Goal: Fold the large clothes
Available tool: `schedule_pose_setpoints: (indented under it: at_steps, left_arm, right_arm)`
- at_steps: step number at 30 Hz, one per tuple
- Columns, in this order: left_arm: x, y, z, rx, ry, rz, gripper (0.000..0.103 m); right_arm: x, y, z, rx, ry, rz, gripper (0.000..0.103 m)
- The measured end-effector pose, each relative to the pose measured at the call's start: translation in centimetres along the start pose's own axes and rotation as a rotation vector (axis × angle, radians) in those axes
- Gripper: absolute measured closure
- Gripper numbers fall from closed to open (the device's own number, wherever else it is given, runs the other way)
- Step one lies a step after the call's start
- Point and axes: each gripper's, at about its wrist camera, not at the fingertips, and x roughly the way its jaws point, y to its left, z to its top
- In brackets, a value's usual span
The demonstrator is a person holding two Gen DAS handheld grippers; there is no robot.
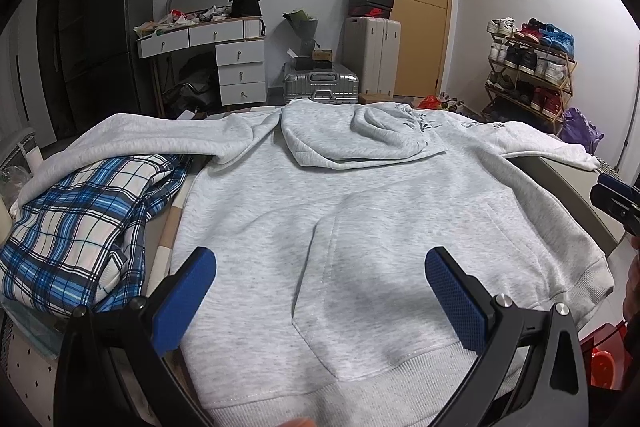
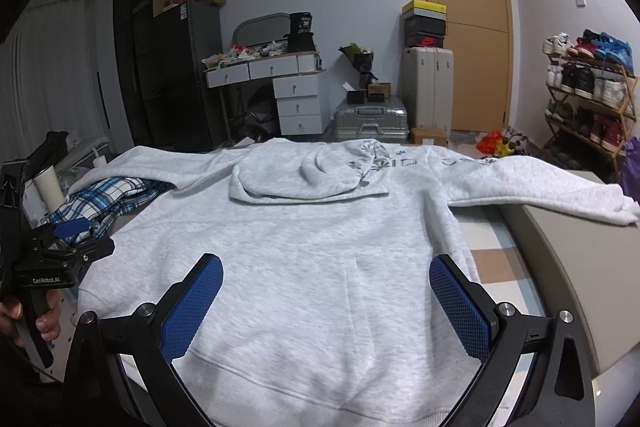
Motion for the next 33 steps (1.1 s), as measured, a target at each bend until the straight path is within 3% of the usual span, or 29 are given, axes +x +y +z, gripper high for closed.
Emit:
schedule_pose_setpoints:
  at_steps: [33]
  left_arm:
    - [0.3, -0.59, 0.14, -0.008, 0.016, -0.013, 0.001]
  right_arm:
    - [-0.04, -0.89, -0.38, 0.016, 0.006, -0.012, 0.0]
